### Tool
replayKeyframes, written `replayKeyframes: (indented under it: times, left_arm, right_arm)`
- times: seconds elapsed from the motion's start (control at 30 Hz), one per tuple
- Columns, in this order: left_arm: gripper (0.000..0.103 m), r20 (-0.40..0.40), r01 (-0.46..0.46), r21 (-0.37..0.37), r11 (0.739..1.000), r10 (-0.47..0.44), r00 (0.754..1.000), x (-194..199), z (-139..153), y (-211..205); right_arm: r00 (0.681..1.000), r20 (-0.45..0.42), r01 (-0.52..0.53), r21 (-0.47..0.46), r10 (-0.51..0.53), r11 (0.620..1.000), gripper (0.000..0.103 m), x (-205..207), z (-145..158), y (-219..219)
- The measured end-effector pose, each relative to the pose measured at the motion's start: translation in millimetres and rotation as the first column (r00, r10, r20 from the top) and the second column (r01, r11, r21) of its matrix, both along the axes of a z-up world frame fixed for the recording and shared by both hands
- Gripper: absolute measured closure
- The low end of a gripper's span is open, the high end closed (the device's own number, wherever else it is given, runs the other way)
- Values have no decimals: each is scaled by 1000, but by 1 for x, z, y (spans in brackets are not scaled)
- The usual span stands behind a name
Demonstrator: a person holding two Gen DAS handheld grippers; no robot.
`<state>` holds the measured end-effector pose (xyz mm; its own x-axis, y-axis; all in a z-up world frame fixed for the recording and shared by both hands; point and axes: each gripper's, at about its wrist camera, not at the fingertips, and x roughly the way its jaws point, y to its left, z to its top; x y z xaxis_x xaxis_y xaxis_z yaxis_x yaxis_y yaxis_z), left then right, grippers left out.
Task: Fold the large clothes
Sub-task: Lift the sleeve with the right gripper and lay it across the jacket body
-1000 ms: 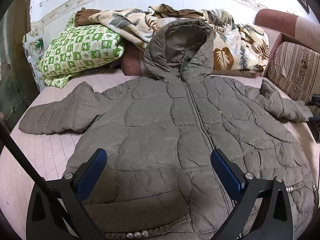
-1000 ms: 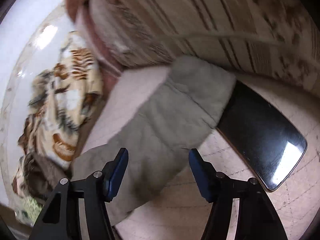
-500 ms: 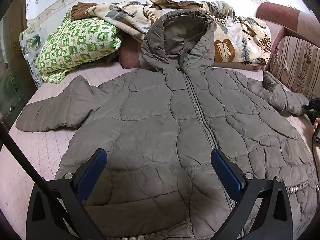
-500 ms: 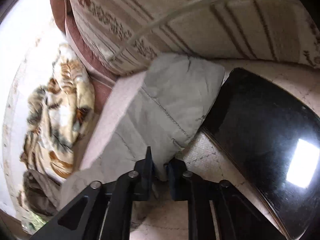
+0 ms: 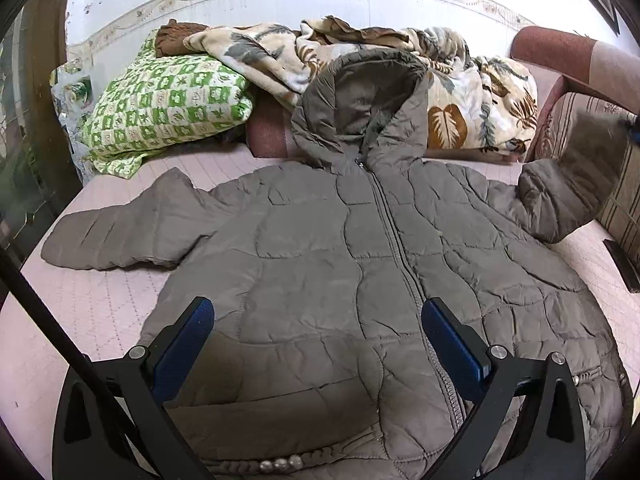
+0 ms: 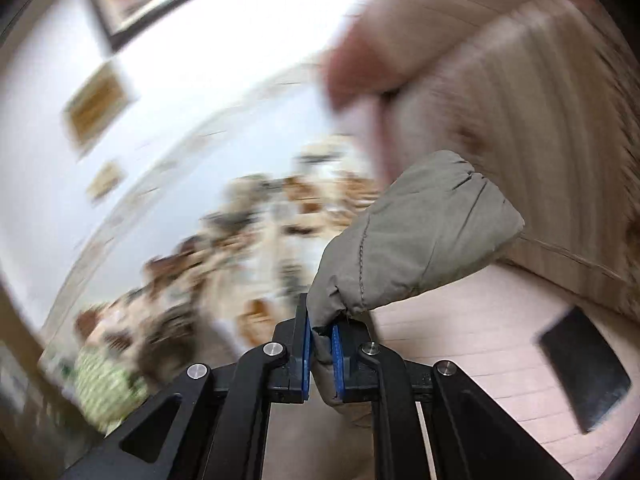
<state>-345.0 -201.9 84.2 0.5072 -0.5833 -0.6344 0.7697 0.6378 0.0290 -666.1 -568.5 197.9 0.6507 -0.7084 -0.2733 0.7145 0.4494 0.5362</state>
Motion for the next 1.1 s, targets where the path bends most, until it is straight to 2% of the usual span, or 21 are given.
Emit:
replayKeyframes:
  times: [0.1,0.2,0.3,0.37,0.47,0.53,0.63,0.7,0.73,0.77,0.8,0.83,0.9,0.93,0.97,1.03,1.07,1.1]
  left_arm:
    - [0,12,-15,-5,1000,15,1000,3,3,7]
    - [0,11,-35,-9,999,35,999,9,4,15]
    - [0,-4,-65,-17,998,65,998,19,5,24]
    - [0,-14,-87,-17,996,87,996,27,3,28]
    - [0,-35,-111,-10,994,110,993,37,0,32]
    - [0,-53,-123,-8,992,123,991,42,-3,33]
    - [0,-68,-136,-8,991,135,989,48,-4,35]
    - [0,-74,-140,-10,990,138,988,49,-5,36]
    - [0,-74,-142,-9,990,141,987,50,-5,35]
    - [0,-73,-143,-7,990,142,987,51,-6,34]
    - [0,-74,-144,-7,989,143,987,53,-5,33]
    - [0,-74,-148,-7,989,147,986,53,-5,32]
    - [0,-89,-158,-15,987,157,984,57,-5,32]
    - [0,-95,-164,-19,986,162,982,58,-4,31]
    - [0,-97,-172,-22,985,169,981,60,-4,31]
    - [0,-94,-184,-25,983,181,979,62,-4,28]
    - [0,-92,-189,-22,982,186,978,63,-4,26]
    - [0,-88,-192,-19,981,190,978,64,-4,24]
  right_arm:
    - [988,-42,-151,-59,148,987,93,50,17,36]
    - [952,-120,-294,-82,283,952,93,113,17,69]
    - [900,-225,-397,-66,374,915,94,171,-5,99]
    - [858,-298,-446,-28,419,895,94,205,-31,113]
    - [759,-437,-517,46,483,855,94,263,-83,135]
    - [695,-484,-549,120,532,827,94,295,-120,144]
    - [612,-564,-569,172,554,804,92,312,-157,164]
    - [519,-637,-581,226,570,782,85,330,-174,175]
    - [494,-658,-591,225,569,774,76,330,-174,179]
    - [483,-662,-603,223,573,766,62,330,-173,183]
    - [471,-650,-625,231,596,746,55,327,-170,187]
    - [465,-615,-655,245,637,715,48,323,-163,188]
    - [474,-539,-703,244,696,668,47,312,-149,185]
    - [496,-490,-724,222,717,653,47,301,-137,180]
    - [529,-464,-723,193,711,663,47,294,-128,174]
    - [628,-434,-667,129,647,734,43,274,-109,151]
    - [700,-433,-587,105,568,803,43,258,-102,130]
    - [754,-440,-501,98,489,860,43,245,-101,111]
